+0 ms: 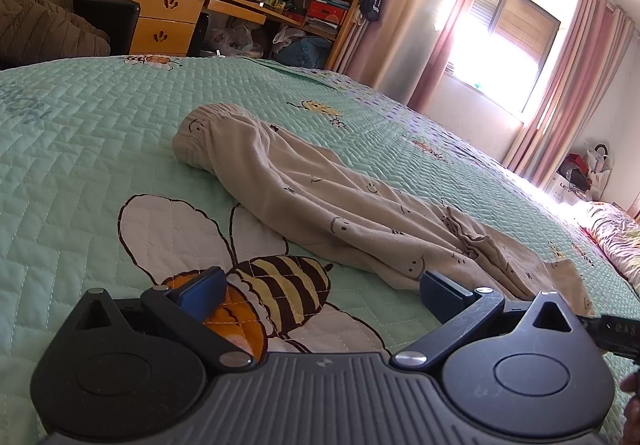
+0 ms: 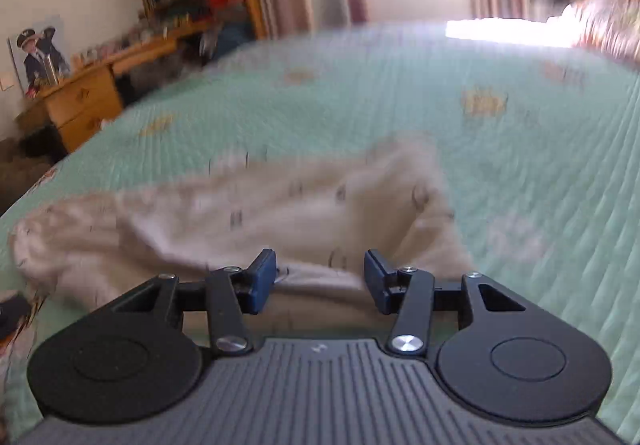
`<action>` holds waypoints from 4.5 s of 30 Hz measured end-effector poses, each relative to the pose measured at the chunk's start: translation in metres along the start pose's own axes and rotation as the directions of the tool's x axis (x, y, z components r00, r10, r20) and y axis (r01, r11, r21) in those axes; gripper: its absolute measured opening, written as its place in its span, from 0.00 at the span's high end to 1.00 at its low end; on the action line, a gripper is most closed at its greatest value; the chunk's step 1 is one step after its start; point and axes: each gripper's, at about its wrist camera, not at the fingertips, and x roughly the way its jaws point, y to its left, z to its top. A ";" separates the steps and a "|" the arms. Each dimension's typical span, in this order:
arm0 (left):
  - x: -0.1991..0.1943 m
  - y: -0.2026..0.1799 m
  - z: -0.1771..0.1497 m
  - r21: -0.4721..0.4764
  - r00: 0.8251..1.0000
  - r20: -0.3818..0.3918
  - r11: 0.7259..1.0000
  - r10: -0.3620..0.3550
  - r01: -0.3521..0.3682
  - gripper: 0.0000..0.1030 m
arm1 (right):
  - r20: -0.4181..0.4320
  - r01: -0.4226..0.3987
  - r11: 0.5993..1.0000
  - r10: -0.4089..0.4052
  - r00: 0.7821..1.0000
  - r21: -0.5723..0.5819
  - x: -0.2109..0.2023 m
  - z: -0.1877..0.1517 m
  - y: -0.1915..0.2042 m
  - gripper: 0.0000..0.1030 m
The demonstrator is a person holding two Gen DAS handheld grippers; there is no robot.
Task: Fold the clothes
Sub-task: 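Lay the folded leg end on the pants and open the right gripper, then grasp the smiley-print waistband end with the left gripper, then lift the waistband with the left gripper, fold it over the pants, release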
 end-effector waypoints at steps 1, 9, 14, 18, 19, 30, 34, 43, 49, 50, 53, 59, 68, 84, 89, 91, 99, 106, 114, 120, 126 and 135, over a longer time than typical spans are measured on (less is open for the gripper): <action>0.000 0.000 0.000 0.000 1.000 0.000 1.000 0.000 0.000 0.01 | 0.018 0.001 0.999 0.000 1.000 -0.036 -0.007 -0.004 0.004 0.50; -0.001 0.000 -0.001 -0.001 1.000 0.001 1.000 -0.001 0.001 0.01 | 0.136 0.110 0.994 -0.106 0.985 -0.023 0.001 0.037 -0.023 0.31; -0.001 -0.001 -0.001 0.002 1.000 -0.001 1.000 0.002 -0.002 0.01 | 0.056 0.094 0.992 -0.099 0.994 0.081 0.000 0.018 -0.055 0.42; 0.000 -0.002 -0.001 0.006 1.000 -0.003 1.000 0.006 -0.006 0.01 | 0.177 -0.015 0.997 0.002 0.984 0.072 0.002 0.042 -0.053 0.42; 0.000 -0.002 -0.001 0.006 1.000 -0.003 1.000 0.006 -0.006 0.01 | 0.172 -0.060 0.995 0.046 0.984 0.078 0.012 0.051 -0.055 0.42; 0.002 -0.003 -0.001 0.018 1.000 -0.011 1.000 0.011 -0.010 0.01 | 0.178 -0.262 0.837 0.199 0.964 0.480 0.061 0.066 -0.134 0.32; 0.001 -0.002 -0.002 0.008 1.000 -0.006 1.000 0.003 -0.003 0.01 | 0.074 -0.167 0.839 0.151 0.986 0.518 0.046 0.035 -0.143 0.37; 0.002 -0.005 -0.003 0.021 1.000 -0.007 1.000 0.016 -0.016 0.01 | 0.184 -0.286 0.866 0.229 0.956 0.410 -0.016 0.025 -0.119 0.31; 0.000 0.000 -0.004 0.000 1.000 0.007 1.000 -0.005 0.005 0.01 | 0.069 -0.203 0.856 0.194 0.979 0.475 -0.006 -0.004 -0.124 0.40; 0.000 -0.001 -0.004 0.004 1.000 0.005 1.000 -0.001 0.001 0.01 | 0.090 -0.215 0.845 0.196 0.976 0.489 -0.018 -0.010 -0.124 0.40; 0.002 -0.005 -0.003 0.019 1.000 -0.003 1.000 0.014 -0.014 0.01 | 0.142 -0.239 0.878 0.198 0.970 0.415 -0.034 -0.003 -0.111 0.38; 0.000 -0.001 -0.004 -0.003 1.000 0.007 1.000 -0.005 0.005 0.01 | 0.071 -0.185 0.860 0.172 0.982 0.475 0.012 0.023 -0.098 0.29; -0.003 0.018 0.002 -0.116 0.997 0.018 0.990 -0.077 0.079 0.01 | 0.146 -0.282 0.944 0.259 0.955 0.170 -0.005 0.011 0.010 0.27; 0.093 0.086 0.069 -0.688 0.985 0.037 0.710 -0.171 0.149 0.00 | 0.128 -0.145 0.988 0.138 0.982 0.045 -0.048 -0.087 0.004 0.26; 0.126 0.094 0.082 -0.737 0.980 0.013 0.660 -0.201 0.145 0.00 | 0.143 -0.201 0.974 0.185 0.972 0.106 -0.048 -0.088 -0.008 0.24; 0.127 0.095 0.081 -0.737 0.977 0.030 0.656 -0.211 0.164 0.01 | 0.147 -0.223 0.967 0.204 0.968 0.121 -0.047 -0.087 -0.013 0.22; 0.128 0.121 0.055 -0.754 0.983 -0.004 0.646 -0.185 0.118 0.81 | 0.157 -0.252 0.957 0.230 0.960 0.145 -0.050 -0.089 -0.016 0.21; 0.126 0.118 0.052 -0.687 0.982 0.037 0.709 -0.186 0.160 0.82 | 0.129 -0.224 0.967 0.208 0.970 0.122 -0.054 -0.076 0.001 0.20; 0.121 0.111 0.049 -0.602 0.981 0.080 0.776 -0.175 0.188 0.83 | 0.128 -0.359 0.927 0.371 0.920 -0.107 -0.004 -0.015 0.098 0.20; 0.122 0.118 0.046 -0.600 0.971 0.079 0.768 -0.224 0.226 0.81 | -0.081 -0.447 0.876 0.440 0.895 -0.181 0.038 -0.030 0.142 0.19; 0.125 0.120 0.045 -0.604 0.967 0.082 0.759 -0.242 0.242 0.80 | 0.034 -0.423 0.877 0.441 0.897 -0.228 0.009 -0.020 0.145 0.21; 0.118 0.127 0.031 -0.598 0.962 0.091 0.758 -0.259 0.260 0.77 | -0.066 -0.535 0.816 0.535 0.842 -0.218 0.015 -0.037 0.164 0.23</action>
